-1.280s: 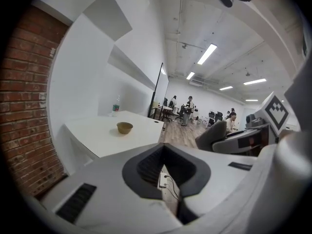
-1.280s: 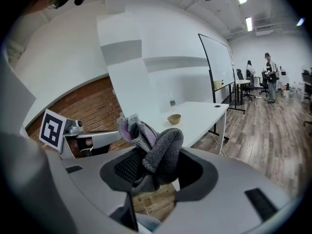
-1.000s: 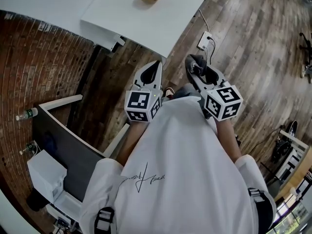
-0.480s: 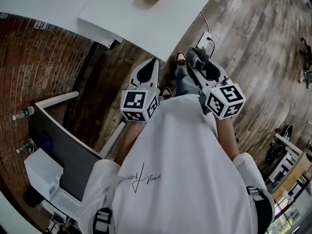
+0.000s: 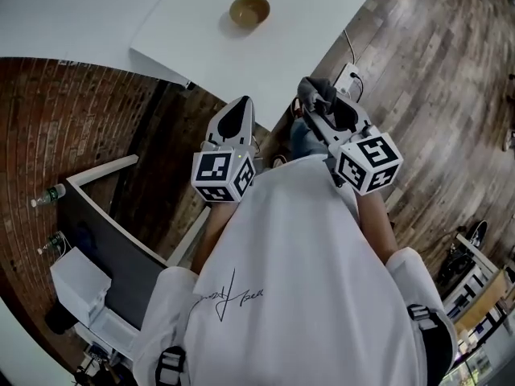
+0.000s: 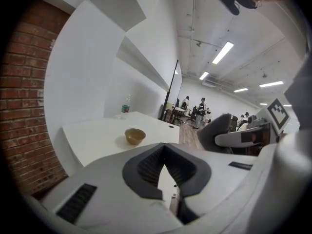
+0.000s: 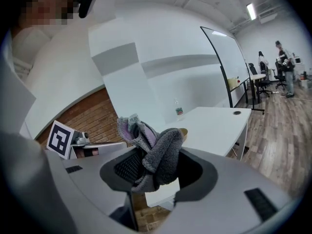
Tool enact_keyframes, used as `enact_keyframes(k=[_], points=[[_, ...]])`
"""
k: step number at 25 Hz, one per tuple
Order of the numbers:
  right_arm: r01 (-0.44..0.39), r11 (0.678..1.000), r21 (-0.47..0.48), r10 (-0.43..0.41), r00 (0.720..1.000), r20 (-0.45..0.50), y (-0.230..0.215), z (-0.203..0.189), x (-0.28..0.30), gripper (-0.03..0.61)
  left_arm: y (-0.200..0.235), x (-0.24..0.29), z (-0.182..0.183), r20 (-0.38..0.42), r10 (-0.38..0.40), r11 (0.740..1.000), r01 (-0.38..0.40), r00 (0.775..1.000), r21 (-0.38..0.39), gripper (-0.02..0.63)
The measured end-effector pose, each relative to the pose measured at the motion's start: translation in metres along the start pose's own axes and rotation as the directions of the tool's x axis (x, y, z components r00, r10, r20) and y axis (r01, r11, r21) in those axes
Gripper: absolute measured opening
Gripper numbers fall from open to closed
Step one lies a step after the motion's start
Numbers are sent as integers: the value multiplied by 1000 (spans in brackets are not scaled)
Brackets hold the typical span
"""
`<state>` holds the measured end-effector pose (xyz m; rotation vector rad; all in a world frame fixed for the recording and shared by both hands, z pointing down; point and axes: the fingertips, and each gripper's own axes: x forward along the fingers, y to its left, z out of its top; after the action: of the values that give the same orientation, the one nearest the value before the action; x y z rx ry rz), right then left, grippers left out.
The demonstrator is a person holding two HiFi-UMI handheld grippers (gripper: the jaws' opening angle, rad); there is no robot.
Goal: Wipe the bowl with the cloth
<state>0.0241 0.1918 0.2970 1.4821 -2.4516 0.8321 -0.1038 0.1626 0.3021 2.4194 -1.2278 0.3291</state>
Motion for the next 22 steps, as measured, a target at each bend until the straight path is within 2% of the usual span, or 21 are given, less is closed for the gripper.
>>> enact_keyframes(k=[8,12,22], points=[[-112,994,13,112,993,-48,-44,37,38,181,9,55,31,-11,55,997,-55,998,-56,-6],[-161,987,6,162,985,-66,-66,55,58,181,12,83,44,-19,91,994,-92,996,-53,-6],[-332,943,-28,323,931,-170,-107,74,111,181,23,135,51,-62,189,978,-194,980,-76,-6]])
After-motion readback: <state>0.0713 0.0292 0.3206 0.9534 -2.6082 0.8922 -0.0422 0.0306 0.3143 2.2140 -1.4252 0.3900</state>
